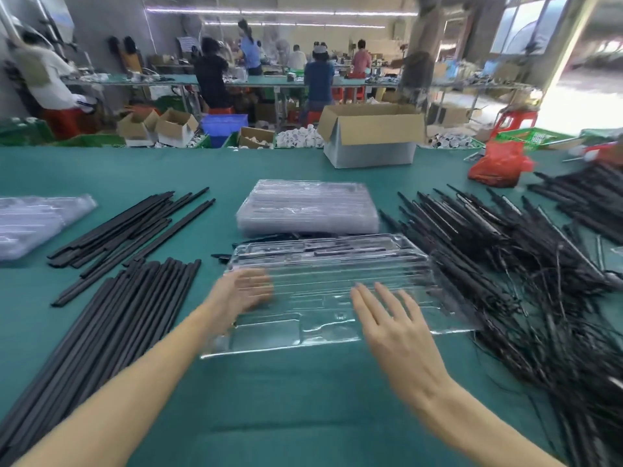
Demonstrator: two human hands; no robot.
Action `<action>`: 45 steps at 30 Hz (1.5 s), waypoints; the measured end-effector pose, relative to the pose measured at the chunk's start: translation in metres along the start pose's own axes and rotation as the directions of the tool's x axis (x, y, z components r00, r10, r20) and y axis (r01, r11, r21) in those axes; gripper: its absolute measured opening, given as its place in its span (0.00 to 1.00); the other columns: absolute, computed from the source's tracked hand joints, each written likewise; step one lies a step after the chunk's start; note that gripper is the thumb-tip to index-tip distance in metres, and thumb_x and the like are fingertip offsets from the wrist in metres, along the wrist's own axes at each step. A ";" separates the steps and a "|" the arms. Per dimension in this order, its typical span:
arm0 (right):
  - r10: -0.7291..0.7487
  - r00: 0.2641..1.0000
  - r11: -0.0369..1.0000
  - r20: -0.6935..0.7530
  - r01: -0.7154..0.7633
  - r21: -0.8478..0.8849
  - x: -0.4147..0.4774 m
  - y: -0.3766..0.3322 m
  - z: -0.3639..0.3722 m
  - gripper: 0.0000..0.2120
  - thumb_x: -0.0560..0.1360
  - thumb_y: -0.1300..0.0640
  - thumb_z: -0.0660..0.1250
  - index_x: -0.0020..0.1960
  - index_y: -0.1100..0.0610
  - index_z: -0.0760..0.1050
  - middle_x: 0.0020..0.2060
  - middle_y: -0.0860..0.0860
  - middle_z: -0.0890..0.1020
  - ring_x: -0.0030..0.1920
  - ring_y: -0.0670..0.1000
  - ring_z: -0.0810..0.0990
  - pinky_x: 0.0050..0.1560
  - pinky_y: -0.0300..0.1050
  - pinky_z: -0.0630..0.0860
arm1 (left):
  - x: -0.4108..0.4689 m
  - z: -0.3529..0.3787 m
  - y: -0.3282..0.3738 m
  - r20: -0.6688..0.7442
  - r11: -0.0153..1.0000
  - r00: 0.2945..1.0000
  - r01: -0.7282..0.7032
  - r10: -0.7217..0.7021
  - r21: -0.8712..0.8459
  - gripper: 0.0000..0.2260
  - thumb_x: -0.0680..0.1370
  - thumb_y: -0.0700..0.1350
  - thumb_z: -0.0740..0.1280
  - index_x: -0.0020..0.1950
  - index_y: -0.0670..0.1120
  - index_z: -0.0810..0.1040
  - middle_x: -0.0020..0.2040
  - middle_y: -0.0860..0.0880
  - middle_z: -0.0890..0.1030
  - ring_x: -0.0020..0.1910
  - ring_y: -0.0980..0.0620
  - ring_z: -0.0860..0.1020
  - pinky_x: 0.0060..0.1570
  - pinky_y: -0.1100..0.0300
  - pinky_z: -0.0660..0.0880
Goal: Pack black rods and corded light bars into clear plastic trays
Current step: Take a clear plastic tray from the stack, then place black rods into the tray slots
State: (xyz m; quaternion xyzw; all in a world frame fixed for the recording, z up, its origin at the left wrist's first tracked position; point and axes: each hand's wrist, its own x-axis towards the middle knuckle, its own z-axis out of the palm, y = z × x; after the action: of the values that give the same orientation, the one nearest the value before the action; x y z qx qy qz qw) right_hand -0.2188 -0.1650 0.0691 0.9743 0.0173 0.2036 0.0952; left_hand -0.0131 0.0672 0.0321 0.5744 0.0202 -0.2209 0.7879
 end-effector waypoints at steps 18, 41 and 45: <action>-0.173 0.882 0.909 0.438 -0.028 0.416 -0.055 -0.030 0.026 0.40 0.79 0.30 0.53 0.82 0.48 0.43 0.80 0.38 0.48 0.80 0.43 0.44 0.79 0.42 0.47 | -0.067 -0.068 -0.007 -0.052 0.079 0.827 0.009 0.560 0.997 0.14 0.79 0.37 0.65 0.64 0.39 0.75 0.62 0.42 0.71 0.59 0.45 0.71 0.59 0.53 0.70; 0.224 0.966 0.820 0.129 -0.258 0.511 -0.045 -0.035 0.058 0.14 0.83 0.50 0.60 0.67 0.41 0.73 0.63 0.38 0.75 0.60 0.39 0.63 0.58 0.40 0.63 | -0.049 -0.074 0.012 -0.183 -0.525 0.891 0.399 0.415 0.752 0.15 0.79 0.39 0.67 0.65 0.36 0.72 0.60 0.39 0.74 0.56 0.43 0.78 0.49 0.55 0.77; 0.174 0.966 0.826 0.192 -0.249 0.505 -0.028 -0.029 0.064 0.16 0.84 0.49 0.57 0.70 0.42 0.71 0.67 0.37 0.74 0.66 0.40 0.63 0.65 0.43 0.62 | -0.047 -0.067 0.017 -0.239 -0.508 0.908 0.395 0.345 0.766 0.15 0.82 0.42 0.64 0.67 0.38 0.74 0.61 0.38 0.74 0.53 0.44 0.80 0.47 0.55 0.75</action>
State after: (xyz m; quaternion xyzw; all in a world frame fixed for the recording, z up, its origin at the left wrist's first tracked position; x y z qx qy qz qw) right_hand -0.2186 -0.1494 -0.0048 0.9705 -0.0427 0.1328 -0.1966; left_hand -0.0340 0.1475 0.0382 0.9877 0.0012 -0.0162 -0.1558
